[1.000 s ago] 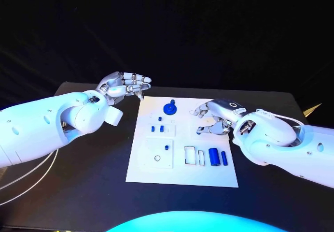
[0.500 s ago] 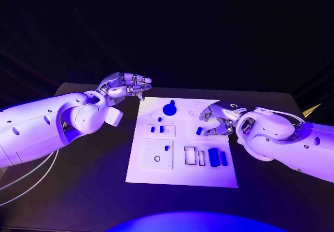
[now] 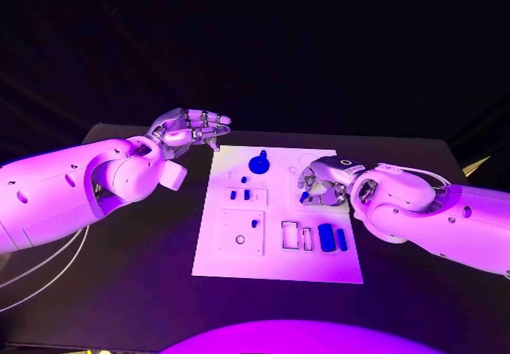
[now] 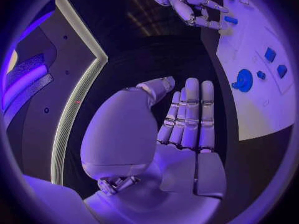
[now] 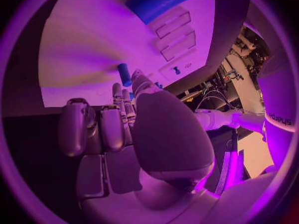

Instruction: Assemble the parts on the task board

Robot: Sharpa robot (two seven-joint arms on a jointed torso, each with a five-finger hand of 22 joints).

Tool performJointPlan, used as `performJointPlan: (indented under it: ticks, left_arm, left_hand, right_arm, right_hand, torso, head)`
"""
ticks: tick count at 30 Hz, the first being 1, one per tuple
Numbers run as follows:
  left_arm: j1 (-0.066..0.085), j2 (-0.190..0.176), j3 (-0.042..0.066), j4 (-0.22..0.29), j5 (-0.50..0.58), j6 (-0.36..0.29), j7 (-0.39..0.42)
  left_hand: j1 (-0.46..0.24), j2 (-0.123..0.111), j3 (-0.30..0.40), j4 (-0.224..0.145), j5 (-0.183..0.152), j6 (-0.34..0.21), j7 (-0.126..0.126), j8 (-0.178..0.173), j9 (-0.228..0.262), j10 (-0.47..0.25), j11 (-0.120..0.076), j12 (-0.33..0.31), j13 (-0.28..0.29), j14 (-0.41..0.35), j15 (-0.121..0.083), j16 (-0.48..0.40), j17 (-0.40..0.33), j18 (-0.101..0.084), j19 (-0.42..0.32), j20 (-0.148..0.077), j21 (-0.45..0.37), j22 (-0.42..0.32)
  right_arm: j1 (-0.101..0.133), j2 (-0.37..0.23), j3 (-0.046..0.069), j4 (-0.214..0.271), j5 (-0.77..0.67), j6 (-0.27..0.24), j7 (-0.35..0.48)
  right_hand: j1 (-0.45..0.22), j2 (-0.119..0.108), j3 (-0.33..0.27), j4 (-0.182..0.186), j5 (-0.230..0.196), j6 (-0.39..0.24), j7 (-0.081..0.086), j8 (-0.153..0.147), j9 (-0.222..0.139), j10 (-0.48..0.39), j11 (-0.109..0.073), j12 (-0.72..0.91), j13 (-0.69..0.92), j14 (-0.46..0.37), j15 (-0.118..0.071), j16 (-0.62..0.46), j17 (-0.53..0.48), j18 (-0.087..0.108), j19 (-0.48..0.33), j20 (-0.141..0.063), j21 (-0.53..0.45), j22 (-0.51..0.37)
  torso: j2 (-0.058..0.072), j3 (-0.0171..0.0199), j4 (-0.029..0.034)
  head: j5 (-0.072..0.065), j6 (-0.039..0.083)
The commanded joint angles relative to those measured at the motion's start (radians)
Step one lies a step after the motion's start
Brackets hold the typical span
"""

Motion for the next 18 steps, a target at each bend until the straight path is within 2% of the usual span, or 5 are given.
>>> performJointPlan:
  ticks: [1,9,11,13,18]
  left_arm:
    - [0.001,0.001,0.001,0.003,0.013,0.015,0.003]
    - [0.001,0.001,0.001,0.002,0.014,0.016,0.003]
    - [0.001,0.001,0.001,0.002,0.014,0.016,0.003]
    - [0.001,0.000,0.001,0.001,0.014,0.017,0.002]
    - [0.001,0.000,0.001,0.001,0.014,0.017,0.002]
  left_hand:
    - [-0.006,0.003,-0.005,-0.001,0.002,-0.003,0.011,-0.002,0.000,-0.009,0.002,0.004,-0.001,-0.006,0.003,-0.003,-0.001,0.012,-0.004,0.004,-0.005,-0.002]
    - [-0.007,0.004,-0.005,-0.001,0.002,-0.003,0.011,-0.001,0.000,-0.009,0.002,0.005,-0.001,-0.007,0.003,-0.003,-0.001,0.012,-0.004,0.005,-0.005,-0.002]
    - [-0.007,0.004,-0.005,-0.001,0.002,-0.003,0.011,-0.001,0.000,-0.009,0.002,0.005,-0.001,-0.007,0.003,-0.003,-0.001,0.012,-0.004,0.005,-0.005,-0.002]
    - [-0.007,0.004,-0.005,-0.001,0.002,-0.003,0.011,-0.001,0.000,-0.009,0.002,0.005,-0.001,-0.007,0.003,-0.003,-0.001,0.012,-0.004,0.005,-0.005,-0.002]
    - [-0.007,0.004,-0.005,-0.001,0.002,-0.003,0.011,-0.001,0.000,-0.009,0.002,0.005,-0.001,-0.007,0.003,-0.003,-0.001,0.012,-0.004,0.005,-0.005,-0.002]
  right_arm:
    - [-0.004,0.009,-0.001,-0.007,-0.002,0.012,0.024]
    - [-0.011,0.022,-0.002,-0.024,-0.009,0.017,0.022]
    - [-0.012,0.022,-0.002,-0.027,-0.012,0.017,0.021]
    - [-0.012,0.023,-0.002,-0.028,-0.018,0.016,0.019]
    - [-0.013,0.025,-0.003,-0.032,-0.031,0.013,0.016]
  right_hand:
    - [0.002,0.006,0.023,0.001,0.004,0.012,0.000,0.002,-0.003,0.016,-0.002,-0.012,-0.002,0.024,-0.007,0.003,0.001,0.008,0.024,-0.007,0.005,0.114]
    - [0.003,-0.004,0.119,-0.002,0.005,0.040,-0.001,0.009,-0.006,0.082,-0.008,-0.042,-0.001,0.026,-0.013,0.007,0.004,0.006,0.028,-0.013,0.017,0.122]
    - [0.003,-0.014,0.162,-0.005,0.005,0.047,-0.001,0.010,-0.007,0.092,-0.008,-0.059,-0.001,0.026,-0.013,0.008,0.004,0.005,0.028,-0.014,0.018,0.124]
    - [-0.013,-0.038,0.216,-0.008,0.003,0.050,0.000,0.010,-0.007,0.103,-0.007,-0.081,-0.001,0.025,-0.011,0.008,0.003,0.005,0.028,-0.013,0.016,0.125]
    - [-0.035,-0.061,0.268,-0.021,0.002,0.054,0.001,0.011,-0.005,0.104,-0.003,-0.105,0.000,0.025,-0.008,0.009,0.002,0.006,0.027,-0.012,0.014,0.126]
  torso:
    - [-0.002,-0.0003,-0.0003]
    - [-0.003,-0.0011,-0.0017]
    - [-0.003,-0.0013,-0.0016]
    - [-0.003,-0.0012,-0.0014]
    - [-0.003,-0.0009,-0.0012]
  head:
    - [0.001,-0.003]
    - [0.002,-0.004]
    - [0.001,-0.005]
    - [0.001,-0.004]
    - [0.000,-0.004]
